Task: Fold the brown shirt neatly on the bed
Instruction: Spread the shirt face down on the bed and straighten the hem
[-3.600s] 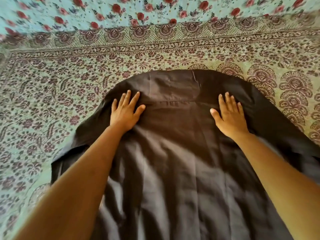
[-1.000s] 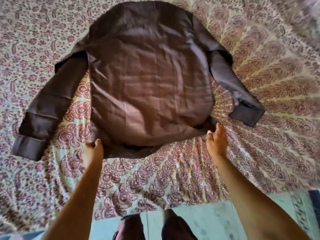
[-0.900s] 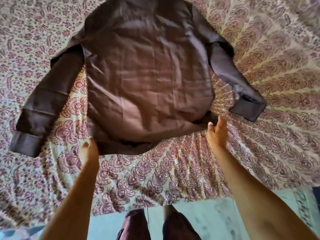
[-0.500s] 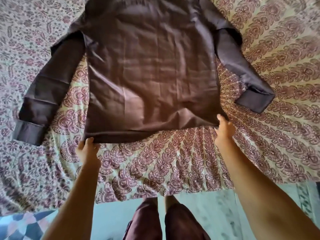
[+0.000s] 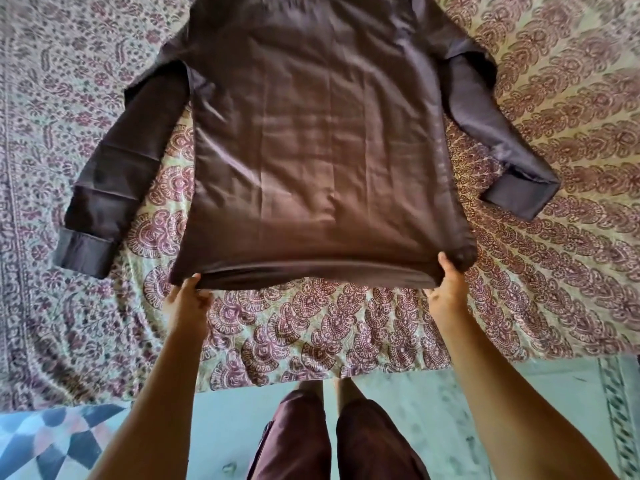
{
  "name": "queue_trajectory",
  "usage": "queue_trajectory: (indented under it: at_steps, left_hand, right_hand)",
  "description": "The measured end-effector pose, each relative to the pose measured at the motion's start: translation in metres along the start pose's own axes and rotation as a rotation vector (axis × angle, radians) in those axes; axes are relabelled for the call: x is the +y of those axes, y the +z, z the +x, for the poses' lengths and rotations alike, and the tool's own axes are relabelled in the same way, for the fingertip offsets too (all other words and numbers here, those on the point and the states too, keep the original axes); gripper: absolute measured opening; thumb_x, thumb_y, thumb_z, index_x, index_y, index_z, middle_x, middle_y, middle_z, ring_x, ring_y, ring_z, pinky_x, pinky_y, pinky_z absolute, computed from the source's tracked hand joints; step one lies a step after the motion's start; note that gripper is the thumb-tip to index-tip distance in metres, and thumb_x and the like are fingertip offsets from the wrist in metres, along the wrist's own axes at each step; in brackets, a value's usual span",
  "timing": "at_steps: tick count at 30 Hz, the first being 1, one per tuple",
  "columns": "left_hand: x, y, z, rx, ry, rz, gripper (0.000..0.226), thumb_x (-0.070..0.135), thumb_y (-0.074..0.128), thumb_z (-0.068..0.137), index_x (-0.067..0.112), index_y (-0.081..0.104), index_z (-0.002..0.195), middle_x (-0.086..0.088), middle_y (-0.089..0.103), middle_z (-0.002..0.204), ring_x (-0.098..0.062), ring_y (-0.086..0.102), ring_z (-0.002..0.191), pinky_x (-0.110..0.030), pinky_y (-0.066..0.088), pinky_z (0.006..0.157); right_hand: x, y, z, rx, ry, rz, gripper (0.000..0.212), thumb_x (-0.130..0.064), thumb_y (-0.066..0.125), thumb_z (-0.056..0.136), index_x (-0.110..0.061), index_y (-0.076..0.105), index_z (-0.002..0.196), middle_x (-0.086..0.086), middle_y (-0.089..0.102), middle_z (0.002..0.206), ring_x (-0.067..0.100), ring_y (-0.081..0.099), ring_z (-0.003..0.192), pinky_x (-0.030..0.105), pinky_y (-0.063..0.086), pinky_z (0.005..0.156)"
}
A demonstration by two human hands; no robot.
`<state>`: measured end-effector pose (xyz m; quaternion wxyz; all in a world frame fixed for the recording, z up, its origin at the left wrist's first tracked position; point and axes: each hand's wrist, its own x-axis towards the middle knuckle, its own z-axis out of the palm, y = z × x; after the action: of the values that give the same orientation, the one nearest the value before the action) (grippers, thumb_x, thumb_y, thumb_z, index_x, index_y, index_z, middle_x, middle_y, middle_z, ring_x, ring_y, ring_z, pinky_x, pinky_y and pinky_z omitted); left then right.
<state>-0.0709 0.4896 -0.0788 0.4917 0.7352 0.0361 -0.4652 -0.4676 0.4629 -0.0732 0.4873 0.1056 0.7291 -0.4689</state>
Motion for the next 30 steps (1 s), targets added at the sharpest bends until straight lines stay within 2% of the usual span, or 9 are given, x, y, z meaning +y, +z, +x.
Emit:
queue_trajectory:
  at_steps: [3, 5, 10, 12, 14, 19, 22, 27, 30]
  left_hand:
    - [-0.003, -0.004, -0.001, 0.072, 0.032, 0.057, 0.03, 0.002, 0.055, 0.087, 0.017, 0.04, 0.066, 0.008, 0.048, 0.041, -0.001, 0.038, 0.03, -0.013, 0.035, 0.036]
    - [-0.008, -0.006, -0.003, 0.044, 0.012, 0.159, 0.024, 0.009, 0.057, 0.088, 0.018, 0.046, 0.07, 0.001, 0.053, 0.056, -0.001, 0.047, 0.034, -0.013, 0.042, 0.038]
    - [-0.018, -0.013, -0.004, -0.175, 0.041, 0.388, 0.008, 0.019, 0.064, 0.087, 0.017, 0.056, 0.087, -0.004, 0.061, 0.088, -0.018, 0.06, 0.076, -0.022, 0.053, 0.063]
    - [-0.021, -0.016, -0.006, -0.285, 0.03, 0.48, 0.014, 0.014, 0.067, 0.084, 0.012, 0.058, 0.094, -0.009, 0.063, 0.094, -0.022, 0.062, 0.079, -0.032, 0.053, 0.071]
    - [-0.023, -0.016, -0.011, -0.273, 0.009, 0.49, 0.011, 0.007, 0.066, 0.083, 0.01, 0.059, 0.091, -0.007, 0.064, 0.086, -0.013, 0.063, 0.065, -0.023, 0.055, 0.061]
    - [-0.035, -0.014, -0.013, -0.031, 0.016, 0.463, 0.018, 0.008, 0.071, 0.081, 0.013, 0.053, 0.076, -0.003, 0.063, 0.066, -0.006, 0.057, 0.042, -0.015, 0.046, 0.04]
    - [-0.04, -0.012, -0.011, 0.0, 0.06, 0.655, 0.02, 0.019, 0.074, 0.078, 0.012, 0.056, 0.082, -0.012, 0.066, 0.081, -0.017, 0.06, 0.057, -0.029, 0.052, 0.057]
    - [-0.042, -0.01, -0.015, -0.088, 0.056, 0.81, 0.038, 0.025, 0.075, 0.076, 0.012, 0.045, 0.056, -0.008, 0.047, 0.056, -0.019, 0.045, 0.06, -0.03, 0.04, 0.061]
    - [-0.041, -0.009, -0.023, 0.01, 0.13, 0.959, 0.029, 0.027, 0.071, 0.079, 0.008, 0.056, 0.063, -0.014, 0.061, 0.067, -0.026, 0.054, 0.068, -0.031, 0.041, 0.065]
  right_hand:
    - [-0.002, -0.001, -0.001, 0.103, -0.074, -0.049, 0.032, -0.02, 0.066, 0.084, -0.01, 0.053, 0.111, 0.01, 0.059, 0.112, 0.022, 0.06, 0.087, 0.036, 0.052, 0.078]
    - [-0.001, -0.001, -0.003, 0.142, -0.088, -0.159, 0.038, -0.025, 0.066, 0.084, -0.007, 0.052, 0.115, 0.008, 0.055, 0.108, 0.023, 0.056, 0.094, 0.037, 0.05, 0.083]
    - [0.02, -0.009, -0.01, -0.201, 0.051, -0.145, 0.015, -0.029, 0.062, 0.084, -0.023, 0.059, 0.097, -0.003, 0.066, 0.094, 0.021, 0.057, 0.105, 0.038, 0.041, 0.102]
    - [0.032, -0.011, -0.01, -0.29, 0.112, -0.215, 0.015, -0.023, 0.052, 0.093, -0.023, 0.055, 0.108, -0.003, 0.056, 0.106, 0.014, 0.054, 0.103, 0.019, 0.047, 0.09]
    - [0.04, -0.012, -0.012, -0.257, 0.041, -0.305, 0.031, -0.013, 0.05, 0.095, -0.012, 0.049, 0.125, 0.001, 0.048, 0.115, 0.006, 0.052, 0.094, 0.006, 0.046, 0.068]
    - [0.042, -0.016, -0.014, 0.121, -0.27, -0.588, 0.048, -0.009, 0.073, 0.077, 0.001, 0.045, 0.115, 0.018, 0.059, 0.115, 0.025, 0.056, 0.09, 0.024, 0.048, 0.07]
    - [0.044, -0.02, -0.011, 0.144, -0.234, -0.628, 0.052, -0.017, 0.076, 0.074, -0.002, 0.046, 0.113, 0.017, 0.062, 0.112, 0.024, 0.058, 0.083, 0.032, 0.051, 0.077]
    - [0.052, -0.025, -0.019, -0.086, -0.21, -0.703, 0.023, -0.023, 0.074, 0.078, -0.008, 0.058, 0.083, 0.004, 0.06, 0.076, 0.009, 0.05, 0.059, 0.007, 0.039, 0.041]
    - [0.058, -0.032, -0.027, -0.022, -0.379, -0.845, 0.022, -0.017, 0.074, 0.077, -0.004, 0.058, 0.085, 0.015, 0.066, 0.081, 0.026, 0.059, 0.066, 0.028, 0.053, 0.061]
